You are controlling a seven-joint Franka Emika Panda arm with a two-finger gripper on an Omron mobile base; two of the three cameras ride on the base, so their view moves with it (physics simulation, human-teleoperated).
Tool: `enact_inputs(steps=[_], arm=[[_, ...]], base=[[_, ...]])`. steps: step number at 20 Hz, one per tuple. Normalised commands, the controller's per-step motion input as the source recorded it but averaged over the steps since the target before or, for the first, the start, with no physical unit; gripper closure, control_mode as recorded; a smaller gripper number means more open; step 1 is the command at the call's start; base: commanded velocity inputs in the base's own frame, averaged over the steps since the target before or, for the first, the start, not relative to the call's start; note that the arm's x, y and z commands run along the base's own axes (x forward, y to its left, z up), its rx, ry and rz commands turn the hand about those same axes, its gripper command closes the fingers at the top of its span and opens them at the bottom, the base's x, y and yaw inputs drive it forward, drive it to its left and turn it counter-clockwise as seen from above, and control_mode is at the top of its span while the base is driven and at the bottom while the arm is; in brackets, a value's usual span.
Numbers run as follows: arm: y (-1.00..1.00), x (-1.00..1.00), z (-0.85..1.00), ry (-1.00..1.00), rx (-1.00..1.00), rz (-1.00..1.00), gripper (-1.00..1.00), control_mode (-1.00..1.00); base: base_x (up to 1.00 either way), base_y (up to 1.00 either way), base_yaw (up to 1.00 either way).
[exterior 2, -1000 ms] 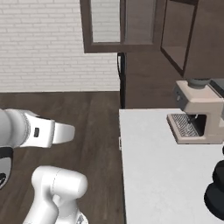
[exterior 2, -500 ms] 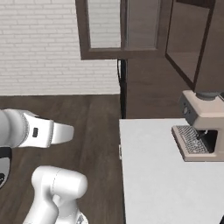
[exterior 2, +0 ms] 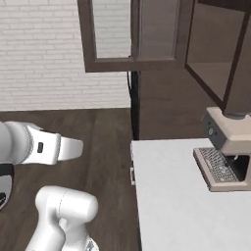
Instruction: Gather all objects into one cabinet and sort the glasses and bowls to opposite sides.
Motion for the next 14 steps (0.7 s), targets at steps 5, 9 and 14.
enact_inputs(steps=[5, 9, 14], arm=[[0.0, 0.0, 0.0, 0.0, 0.0, 0.0, -1.0, 1.0], [0.0, 0.0, 0.0, 0.0, 0.0, 0.0, -1.0, 1.0], [0.0, 0.0, 0.0, 0.0, 0.0, 0.0, -1.0, 1.0]], base=[[0.14, 0.41, 0.0], [0.37, 0.52, 0.0], [0.52, 0.48, 0.0]])
